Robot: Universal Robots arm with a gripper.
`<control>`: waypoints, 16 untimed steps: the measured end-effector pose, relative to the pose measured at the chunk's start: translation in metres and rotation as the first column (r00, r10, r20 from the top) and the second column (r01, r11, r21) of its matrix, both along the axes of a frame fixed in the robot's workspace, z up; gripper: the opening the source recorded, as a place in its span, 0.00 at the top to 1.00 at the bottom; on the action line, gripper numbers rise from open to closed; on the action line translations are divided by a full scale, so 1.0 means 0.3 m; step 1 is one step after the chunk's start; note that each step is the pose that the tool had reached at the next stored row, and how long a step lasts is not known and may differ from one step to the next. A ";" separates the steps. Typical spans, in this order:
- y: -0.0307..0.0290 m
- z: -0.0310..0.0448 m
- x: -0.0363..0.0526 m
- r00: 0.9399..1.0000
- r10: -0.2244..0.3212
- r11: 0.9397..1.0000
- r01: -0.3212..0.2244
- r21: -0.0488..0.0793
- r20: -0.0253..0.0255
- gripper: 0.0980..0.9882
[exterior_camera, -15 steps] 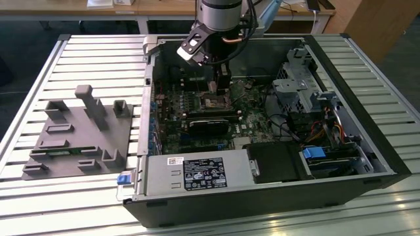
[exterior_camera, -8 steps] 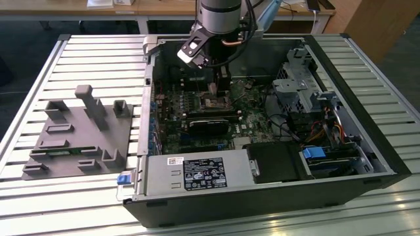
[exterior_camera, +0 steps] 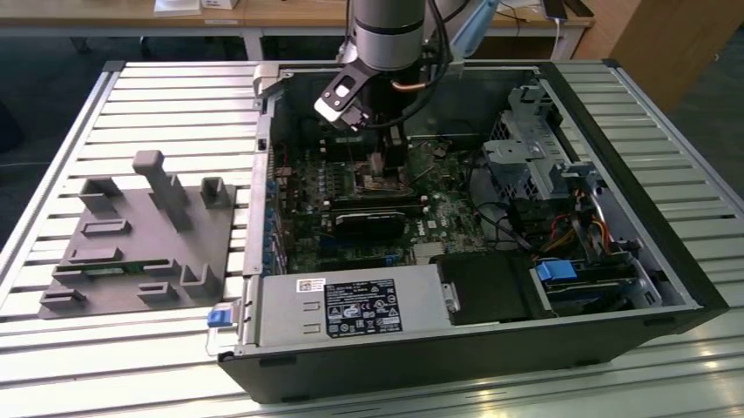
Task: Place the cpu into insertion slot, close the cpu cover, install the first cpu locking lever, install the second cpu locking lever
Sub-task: 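Place the cpu into insertion slot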
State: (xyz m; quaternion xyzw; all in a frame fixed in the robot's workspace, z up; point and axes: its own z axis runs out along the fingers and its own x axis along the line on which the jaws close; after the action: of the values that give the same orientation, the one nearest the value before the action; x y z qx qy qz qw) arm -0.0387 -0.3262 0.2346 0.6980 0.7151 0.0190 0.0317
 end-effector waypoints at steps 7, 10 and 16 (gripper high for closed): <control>0.003 -0.020 -0.001 1.000 0.000 1.000 0.000 0.000 0.000 0.51; 0.004 -0.031 -0.002 1.000 0.000 1.000 0.000 0.000 0.000 0.51; 0.009 -0.050 -0.002 1.000 0.000 1.000 0.000 0.000 0.000 0.51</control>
State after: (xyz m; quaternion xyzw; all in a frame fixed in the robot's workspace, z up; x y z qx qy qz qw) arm -0.0393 -0.3236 0.2195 0.6981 0.7150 0.0191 0.0317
